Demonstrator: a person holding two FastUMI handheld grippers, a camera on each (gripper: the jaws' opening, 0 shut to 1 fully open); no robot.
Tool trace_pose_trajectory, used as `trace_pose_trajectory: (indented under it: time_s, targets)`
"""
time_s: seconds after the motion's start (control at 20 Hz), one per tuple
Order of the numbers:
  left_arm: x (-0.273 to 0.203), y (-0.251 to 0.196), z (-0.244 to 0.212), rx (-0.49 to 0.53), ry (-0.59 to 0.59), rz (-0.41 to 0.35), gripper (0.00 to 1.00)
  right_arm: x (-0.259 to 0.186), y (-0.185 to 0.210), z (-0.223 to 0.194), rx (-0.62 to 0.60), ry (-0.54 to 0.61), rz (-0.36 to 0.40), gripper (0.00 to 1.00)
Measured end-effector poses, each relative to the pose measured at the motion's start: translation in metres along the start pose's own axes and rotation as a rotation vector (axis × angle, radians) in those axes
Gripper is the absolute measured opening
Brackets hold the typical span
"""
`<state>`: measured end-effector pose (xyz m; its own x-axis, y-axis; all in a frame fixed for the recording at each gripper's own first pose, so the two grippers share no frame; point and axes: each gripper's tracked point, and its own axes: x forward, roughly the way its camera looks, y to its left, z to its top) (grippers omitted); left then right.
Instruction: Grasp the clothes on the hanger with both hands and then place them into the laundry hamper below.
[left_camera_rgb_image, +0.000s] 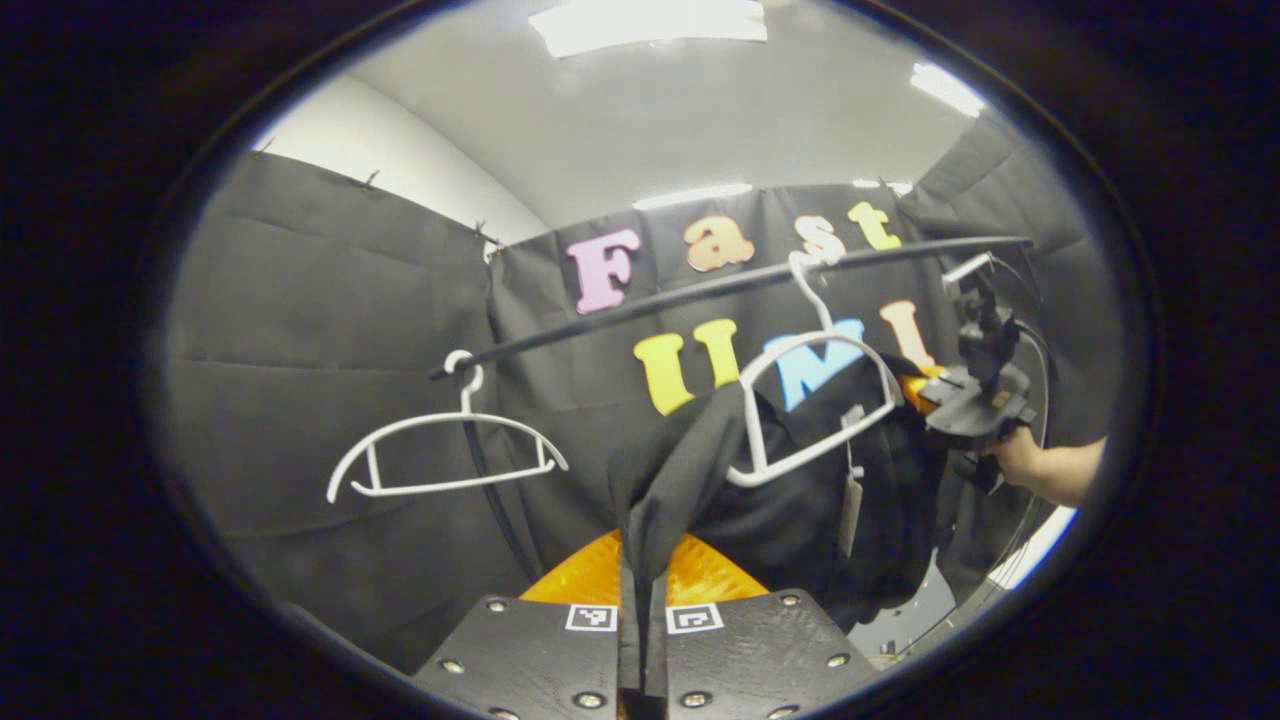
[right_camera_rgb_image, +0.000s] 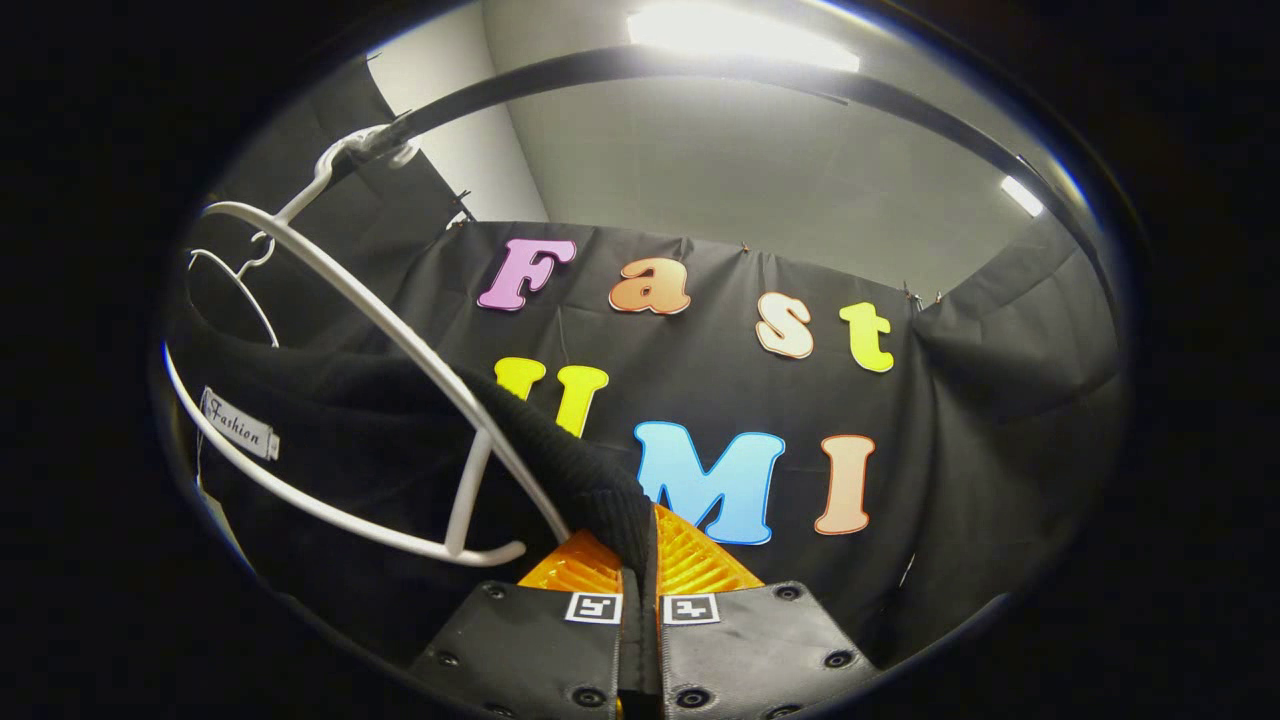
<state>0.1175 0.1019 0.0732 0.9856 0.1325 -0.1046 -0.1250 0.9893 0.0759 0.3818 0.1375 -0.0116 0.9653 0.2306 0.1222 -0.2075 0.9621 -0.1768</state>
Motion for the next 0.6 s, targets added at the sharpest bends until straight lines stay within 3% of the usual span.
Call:
trace_pose_trajectory:
  time_s: [0.3, 0.6]
  targets:
    - [0.032, 0.004, 0.044, 0.041, -0.109, -0.019, 0.04, 0.032, 0.005, -0.007, 0.146, 0.021, 0.029, 0.02]
    - [0.091, -0.005, -0.009, -0.078, -0.043, -0.103, 0.03, 0.047, 0.008, -0.079, 0.393, 0.255, 0.069, 0.01]
